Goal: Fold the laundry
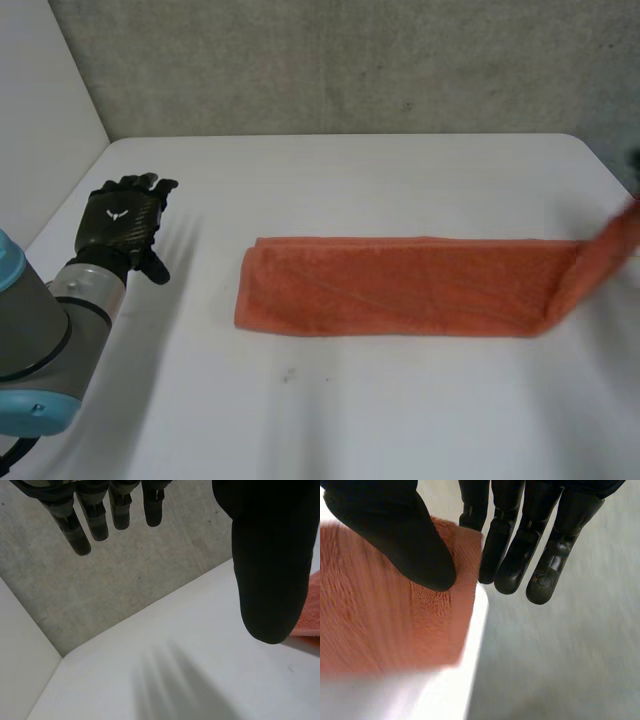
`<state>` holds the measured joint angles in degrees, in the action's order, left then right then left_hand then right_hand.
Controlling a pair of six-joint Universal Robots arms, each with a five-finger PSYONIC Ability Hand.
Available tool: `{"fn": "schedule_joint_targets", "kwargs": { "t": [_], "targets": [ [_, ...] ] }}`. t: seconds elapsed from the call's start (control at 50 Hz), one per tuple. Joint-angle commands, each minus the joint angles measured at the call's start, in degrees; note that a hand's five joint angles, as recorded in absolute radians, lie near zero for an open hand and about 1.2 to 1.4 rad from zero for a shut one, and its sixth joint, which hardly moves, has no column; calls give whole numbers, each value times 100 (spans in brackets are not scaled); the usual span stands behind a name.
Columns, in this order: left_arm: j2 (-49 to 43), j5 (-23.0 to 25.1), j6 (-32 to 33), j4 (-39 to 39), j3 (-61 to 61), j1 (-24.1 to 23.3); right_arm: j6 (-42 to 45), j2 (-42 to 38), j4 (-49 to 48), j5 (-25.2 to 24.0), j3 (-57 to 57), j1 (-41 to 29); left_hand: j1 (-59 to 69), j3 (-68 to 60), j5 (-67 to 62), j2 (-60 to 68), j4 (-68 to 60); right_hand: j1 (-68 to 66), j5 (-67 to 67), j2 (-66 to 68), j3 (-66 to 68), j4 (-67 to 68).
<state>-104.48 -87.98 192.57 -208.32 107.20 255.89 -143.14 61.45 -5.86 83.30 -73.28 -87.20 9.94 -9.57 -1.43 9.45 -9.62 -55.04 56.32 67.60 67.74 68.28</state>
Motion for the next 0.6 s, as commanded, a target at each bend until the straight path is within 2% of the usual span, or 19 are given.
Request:
{"fn": "schedule_joint_targets", "kwargs": {
  "t": [0.02, 0.04, 0.06, 0.08, 0.1, 0.14, 0.16, 0.24, 0.28, 0.3, 0.32, 0.34, 0.36, 0.38, 0.4, 0.42, 0.46, 0.54, 0.6],
  "targets": [
    [15, 0, 0, 2, 3, -21, -267, -229, -449, -410, 428, -2034, 6, -43, 143, 55, -38, -2496, 1368, 1240, 1226, 1172],
    [24, 0, 0, 2, 3, -21, -267, -370, -677, -542, 464, -2517, 6, -43, 143, 55, -38, -2496, 1368, 1240, 1226, 1172],
    [24, 0, 0, 2, 3, -21, -267, -371, -680, -543, 464, -2522, 6, -43, 143, 55, -38, -2496, 1368, 1240, 1226, 1172],
    [15, 0, 0, 2, 3, -21, -276, -510, -915, -656, 490, -3018, 6, -43, 143, 55, -38, -2496, 1368, 1240, 1226, 1172],
    [15, 0, 0, 2, 3, -21, -276, -512, -917, -657, 490, -3023, 6, -43, 143, 55, -38, -2496, 1368, 1240, 1226, 1172],
    [15, 0, 0, 11, 3, -12, -267, -914, -1284, -806, 490, -3871, 6, -43, 143, 55, -38, -2496, 1368, 1240, 1226, 1172],
    [15, 0, 0, 11, 3, -12, -267, -916, -1286, -807, 490, -3875, 6, -43, 143, 55, -38, -2496, 1368, 1240, 1226, 1172],
    [15, 0, 0, 2, 73, -21, -224, -1951, -1357, -789, 543, -4876, 6, -43, 143, 55, -38, -2496, 1368, 1240, 1226, 1172],
    [15, 0, 0, 2, 82, -21, -197, -2084, -1356, -737, 552, -4999, 6, -43, 143, 55, -38, -2496, 1368, 1240, 1226, 1172],
    [15, 0, 0, 2, 82, -39, -223, -2120, -1356, -676, 561, -5026, 6, -43, 143, 55, -38, -1669, 541, 413, 399, 345],
    [15, 0, 0, 2, 82, -39, -223, -2120, -1356, -675, 561, -5027, 6, -43, 143, 55, -38, -1661, 533, 405, 391, 337],
    [15, 0, 0, 2, 82, -74, -232, -2111, -1339, -544, 569, -5018, 6, -43, 143, 55, -38, 2053, -3181, -3309, -3323, -3377],
    [15, 9, 0, -6, 73, -126, -250, -2059, -1321, -291, 561, -5009, 6, -43, 143, 55, -38, 4504, -5632, -5760, -5774, -5828],
    [15, 9, 0, -6, 73, -127, -250, -2059, -1321, -288, 561, -5009, 6, -43, 143, 55, -38, 4504, -5632, -5760, -5774, -5828],
    [15, 9, 0, -6, 56, -196, -285, -1937, -1286, 60, 561, -4992, 6, -43, 143, 55, -38, 4504, -5632, -5760, -5774, -5828],
    [15, 9, 0, -6, 56, -197, -285, -1935, -1286, 63, 561, -4991, 6, -43, 143, 55, -38, 4504, -5632, -5760, -5774, -5828],
    [-2, 18, 0, -15, -23, -354, -355, -1367, -1155, 571, 421, -4782, 6, -43, 143, 55, -38, 4504, -5632, -5760, -5774, -5828],
    [-37, 36, -26, -42, -164, -584, -619, -828, -943, 652, 104, -4341, 6, -43, 143, 55, -38, 4504, -5632, -5760, -5774, -5828],
    [-169, 44, -70, -86, -401, -935, -1076, -380, -706, 635, -362, -3937, 6, -43, 143, 55, -38, 4504, -5632, -5760, -5774, -5828]
  ]
}}
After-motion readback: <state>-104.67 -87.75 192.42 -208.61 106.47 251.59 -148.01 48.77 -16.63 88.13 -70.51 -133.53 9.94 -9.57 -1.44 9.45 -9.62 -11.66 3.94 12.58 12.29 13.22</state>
